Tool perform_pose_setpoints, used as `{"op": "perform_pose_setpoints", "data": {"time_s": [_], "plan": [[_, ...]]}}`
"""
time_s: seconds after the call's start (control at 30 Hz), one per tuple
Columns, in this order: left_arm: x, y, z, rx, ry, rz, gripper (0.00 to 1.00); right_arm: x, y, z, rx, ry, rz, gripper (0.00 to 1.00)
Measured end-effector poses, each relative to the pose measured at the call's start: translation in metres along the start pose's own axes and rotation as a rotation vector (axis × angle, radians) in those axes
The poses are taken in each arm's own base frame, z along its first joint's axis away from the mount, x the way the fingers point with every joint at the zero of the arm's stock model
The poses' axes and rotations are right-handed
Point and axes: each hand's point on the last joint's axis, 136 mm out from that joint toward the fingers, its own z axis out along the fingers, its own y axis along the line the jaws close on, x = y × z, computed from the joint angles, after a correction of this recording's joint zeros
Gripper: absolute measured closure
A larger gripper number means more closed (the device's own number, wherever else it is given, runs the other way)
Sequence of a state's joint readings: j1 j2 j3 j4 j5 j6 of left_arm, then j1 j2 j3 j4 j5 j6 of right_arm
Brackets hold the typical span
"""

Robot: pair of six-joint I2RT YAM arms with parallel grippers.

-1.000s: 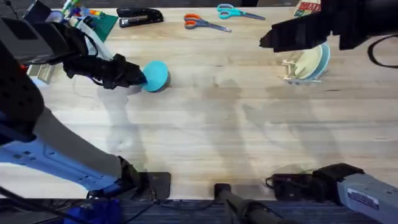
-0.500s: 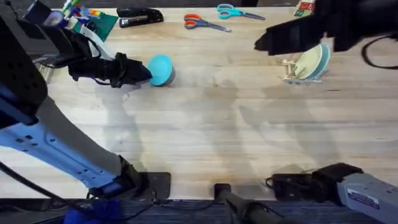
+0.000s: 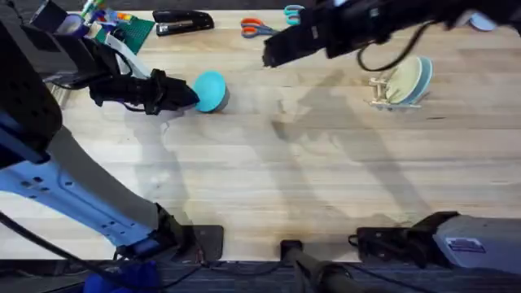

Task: Pick up the plates from the table one by one and place each into a slot on the dish rack.

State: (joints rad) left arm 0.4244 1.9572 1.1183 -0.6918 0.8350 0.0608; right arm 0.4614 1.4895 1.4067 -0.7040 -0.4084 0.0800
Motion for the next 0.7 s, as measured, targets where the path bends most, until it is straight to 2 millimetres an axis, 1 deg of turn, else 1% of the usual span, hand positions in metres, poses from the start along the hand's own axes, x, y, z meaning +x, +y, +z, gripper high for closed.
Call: {"op": "perform_pose_setpoints", "data": {"time_s": [0.2, 0.37, 0.47, 0.7], "plan": [[0.000, 0.000, 0.000, 0.000, 0.000, 0.000, 0.960, -0.001, -0.013, 0.044, -0.008, 0.034, 0.081, 0.006], [0.000, 0.000, 0.000, 0.000, 0.000, 0.000, 0.960, -0.003, -0.022, 0.076, -0.013, 0.038, 0.133, 0.006], [0.000, 0.000, 0.000, 0.000, 0.000, 0.000, 0.960, -0.004, -0.023, 0.093, -0.021, 0.036, 0.156, 0.007], [0.000, 0.000, 0.000, 0.000, 0.000, 0.001, 0.960, -0.007, -0.017, 0.131, -0.053, 0.023, 0.199, 0.006]]}}
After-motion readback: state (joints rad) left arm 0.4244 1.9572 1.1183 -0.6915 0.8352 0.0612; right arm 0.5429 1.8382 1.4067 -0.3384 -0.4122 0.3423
